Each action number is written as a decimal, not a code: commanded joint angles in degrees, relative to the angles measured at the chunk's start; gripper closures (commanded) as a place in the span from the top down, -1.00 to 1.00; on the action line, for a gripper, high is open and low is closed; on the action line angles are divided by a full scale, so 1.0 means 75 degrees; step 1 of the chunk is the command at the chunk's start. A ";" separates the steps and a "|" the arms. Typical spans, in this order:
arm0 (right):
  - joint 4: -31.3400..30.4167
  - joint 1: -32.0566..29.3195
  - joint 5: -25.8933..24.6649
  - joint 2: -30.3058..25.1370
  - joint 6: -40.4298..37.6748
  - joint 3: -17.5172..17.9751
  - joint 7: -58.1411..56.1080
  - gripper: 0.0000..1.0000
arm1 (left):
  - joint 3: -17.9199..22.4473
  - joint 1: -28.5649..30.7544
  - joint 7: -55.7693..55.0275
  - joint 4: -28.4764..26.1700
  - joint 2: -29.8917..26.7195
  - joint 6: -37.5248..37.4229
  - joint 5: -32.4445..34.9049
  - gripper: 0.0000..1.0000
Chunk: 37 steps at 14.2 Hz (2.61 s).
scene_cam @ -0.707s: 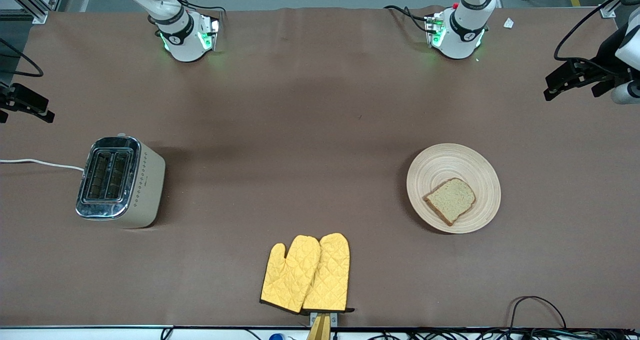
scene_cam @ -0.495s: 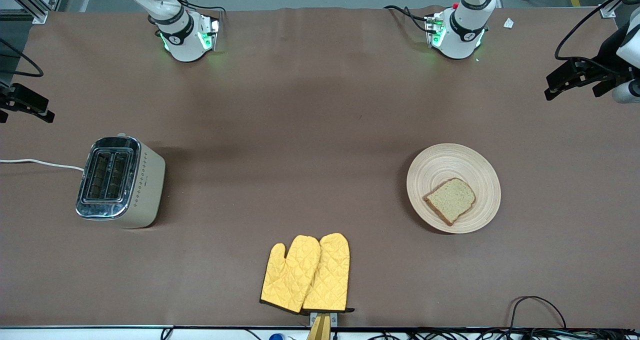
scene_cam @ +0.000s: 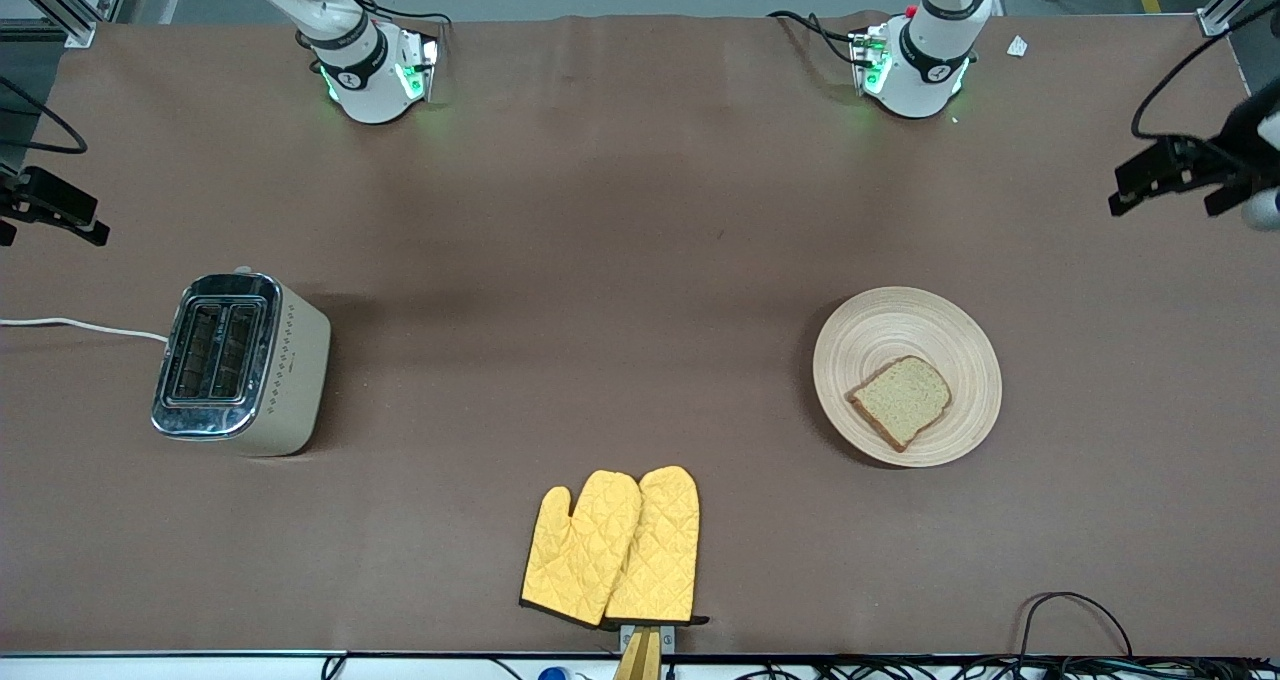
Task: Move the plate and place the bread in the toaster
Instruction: 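Move the left gripper down toward the wooden plate's rim, then grip the plate rim with the left gripper and slide it toward the toaster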
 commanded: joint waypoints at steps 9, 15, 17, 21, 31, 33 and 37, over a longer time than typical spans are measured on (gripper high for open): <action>-0.0121 -0.0155 -0.0129 -0.0120 -0.0013 0.0148 -0.0010 1.00 | 0.0040 0.1821 0.3150 0.0238 0.3366 0.1631 -0.2940 1.00; -0.0121 -0.0166 -0.0118 -0.0120 -0.0013 0.0137 -0.0022 1.00 | 0.0040 0.2560 0.5670 0.0262 0.5300 0.1749 -0.4583 0.90; -0.0132 -0.0166 -0.0118 -0.0120 -0.0013 0.0148 -0.0010 1.00 | 0.0040 0.2608 0.6328 0.0262 0.5724 0.1749 -0.4935 0.75; -0.0132 -0.0166 -0.0129 -0.0120 -0.0013 0.0148 -0.0010 1.00 | 0.0028 0.2713 0.7172 0.0262 0.6275 0.1749 -0.5311 0.40; -0.0121 -0.0166 -0.0129 -0.0120 -0.0013 0.0148 -0.0010 1.00 | -0.0112 0.2608 0.7502 0.0262 0.6651 0.1726 -0.5464 -1.00; -0.0121 -0.0166 -0.0129 -0.0120 -0.0013 0.0148 -0.0010 1.00 | -0.0392 0.2608 0.7456 0.0297 0.6628 0.1726 -0.5464 -1.00; -0.0132 -0.0166 -0.0129 -0.0120 -0.0013 0.0148 -0.0010 1.00 | -0.1317 0.2608 0.7188 0.0402 0.6569 0.1668 -0.5464 -1.00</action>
